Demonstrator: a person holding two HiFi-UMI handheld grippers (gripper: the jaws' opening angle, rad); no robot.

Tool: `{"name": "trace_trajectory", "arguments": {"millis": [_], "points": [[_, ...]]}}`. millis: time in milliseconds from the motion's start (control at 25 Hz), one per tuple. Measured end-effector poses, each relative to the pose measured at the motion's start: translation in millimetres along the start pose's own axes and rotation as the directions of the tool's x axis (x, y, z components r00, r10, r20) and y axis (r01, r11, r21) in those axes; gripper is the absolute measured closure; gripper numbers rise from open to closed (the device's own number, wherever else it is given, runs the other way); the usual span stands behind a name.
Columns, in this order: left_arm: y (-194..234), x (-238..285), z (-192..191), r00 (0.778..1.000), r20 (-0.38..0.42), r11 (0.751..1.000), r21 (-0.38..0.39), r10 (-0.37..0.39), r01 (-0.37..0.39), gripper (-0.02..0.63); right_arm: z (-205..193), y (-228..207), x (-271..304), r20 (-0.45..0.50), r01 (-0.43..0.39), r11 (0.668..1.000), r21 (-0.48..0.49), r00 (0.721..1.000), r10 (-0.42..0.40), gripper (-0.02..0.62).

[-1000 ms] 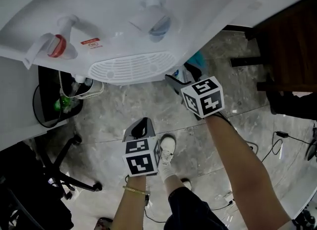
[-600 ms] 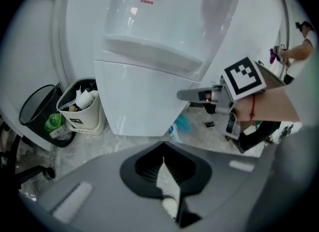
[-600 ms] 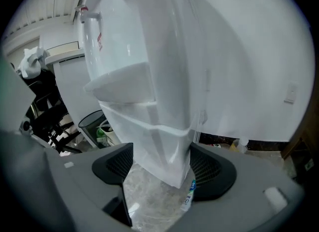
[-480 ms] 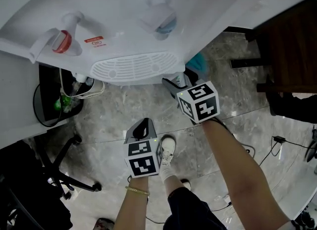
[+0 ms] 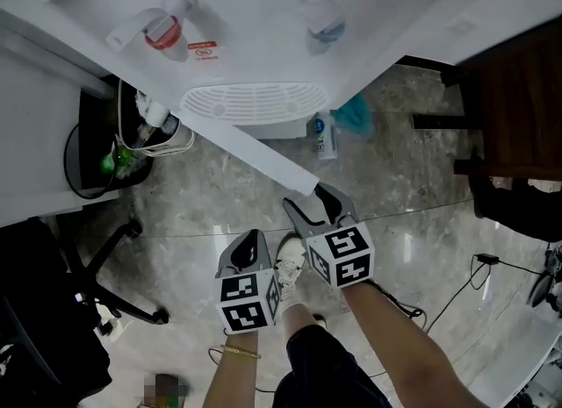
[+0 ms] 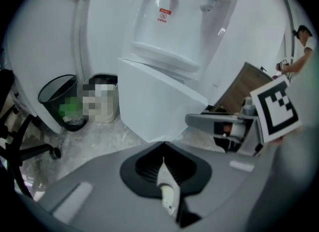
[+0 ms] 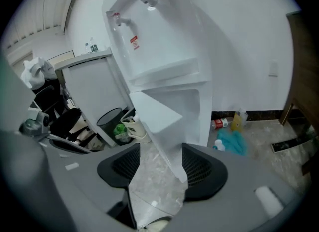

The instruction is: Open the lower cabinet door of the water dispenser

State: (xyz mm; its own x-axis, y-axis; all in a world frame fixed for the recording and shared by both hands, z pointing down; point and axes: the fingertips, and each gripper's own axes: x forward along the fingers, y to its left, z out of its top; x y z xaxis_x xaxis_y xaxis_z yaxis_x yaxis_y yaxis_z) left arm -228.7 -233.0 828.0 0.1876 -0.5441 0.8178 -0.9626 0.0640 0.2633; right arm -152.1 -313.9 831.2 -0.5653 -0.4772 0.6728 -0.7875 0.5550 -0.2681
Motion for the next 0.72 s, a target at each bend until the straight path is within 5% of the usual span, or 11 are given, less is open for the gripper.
{"name": "trace_trajectory", "arguments": {"millis": [440, 720], "points": [[74.5, -55.2, -58.9, 0.99, -0.029, 0.982, -0.128, 0.139, -0.141, 0.6, -55.0, 151.0, 1.8, -0.14, -0.226, 0.974, -0.03, 0.965, 0.22, 0.441], [100.8, -68.3, -74.2, 0.983, -0.049, 0.968, -0.171, 0.179, -0.185, 0.6, -60.4, 176.8, 16.5, -0.177, -0.244, 0.967, -0.079, 0.958, 0.227, 0.551]]}}
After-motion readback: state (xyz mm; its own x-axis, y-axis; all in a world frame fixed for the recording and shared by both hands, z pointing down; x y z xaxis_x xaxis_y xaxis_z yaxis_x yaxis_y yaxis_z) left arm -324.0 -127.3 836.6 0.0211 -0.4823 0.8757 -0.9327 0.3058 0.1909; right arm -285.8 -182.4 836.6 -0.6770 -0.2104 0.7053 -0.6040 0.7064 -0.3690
